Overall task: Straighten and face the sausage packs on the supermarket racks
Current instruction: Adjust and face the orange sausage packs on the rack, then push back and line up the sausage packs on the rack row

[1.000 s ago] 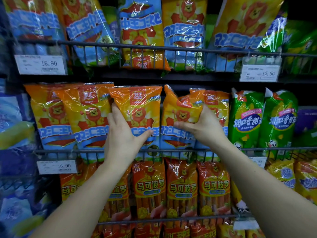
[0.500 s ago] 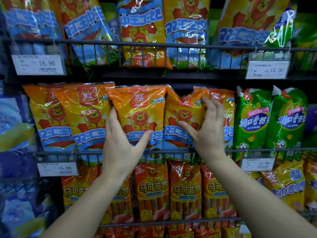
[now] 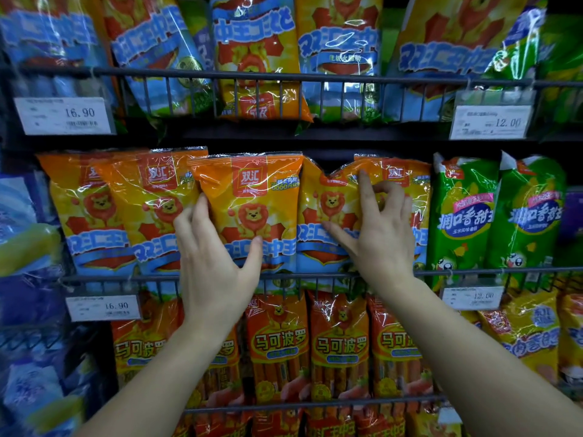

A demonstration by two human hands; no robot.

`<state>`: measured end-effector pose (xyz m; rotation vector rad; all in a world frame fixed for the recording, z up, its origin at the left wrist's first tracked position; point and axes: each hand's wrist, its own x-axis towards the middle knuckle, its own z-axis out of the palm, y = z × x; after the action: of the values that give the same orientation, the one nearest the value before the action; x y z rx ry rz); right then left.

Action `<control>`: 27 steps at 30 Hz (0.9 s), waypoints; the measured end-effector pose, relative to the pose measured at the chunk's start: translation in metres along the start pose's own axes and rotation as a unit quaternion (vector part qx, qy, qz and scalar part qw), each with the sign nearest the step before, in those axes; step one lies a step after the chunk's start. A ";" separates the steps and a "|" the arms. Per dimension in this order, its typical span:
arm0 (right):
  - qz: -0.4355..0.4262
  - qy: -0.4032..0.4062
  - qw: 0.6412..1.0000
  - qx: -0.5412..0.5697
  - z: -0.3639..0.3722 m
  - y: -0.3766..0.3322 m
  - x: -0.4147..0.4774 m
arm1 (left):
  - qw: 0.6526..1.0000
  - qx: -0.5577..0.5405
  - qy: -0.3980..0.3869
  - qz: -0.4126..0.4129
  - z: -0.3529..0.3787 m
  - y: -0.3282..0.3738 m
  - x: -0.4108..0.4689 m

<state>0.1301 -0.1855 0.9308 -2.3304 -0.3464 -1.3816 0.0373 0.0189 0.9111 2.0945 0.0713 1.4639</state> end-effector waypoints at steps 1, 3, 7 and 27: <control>0.000 0.000 1.000 0.009 -0.002 0.002 -0.002 | 1.000 -0.004 0.013 0.009 0.000 0.001 -0.001; -0.001 0.008 1.000 0.025 -0.005 0.006 -0.006 | 0.999 -0.017 0.040 0.031 -0.001 0.004 -0.003; -0.008 0.025 0.999 0.032 -0.012 0.020 -0.011 | 0.994 -0.021 0.065 0.088 0.004 0.019 -0.006; 0.015 0.068 0.996 0.058 -0.070 0.130 -0.013 | 0.995 0.041 -0.046 0.080 0.073 0.084 0.000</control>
<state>0.1229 -0.3331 0.9211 -2.1273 -0.3408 -1.4553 0.0785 -0.0821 0.9350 2.2766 -0.0750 1.4767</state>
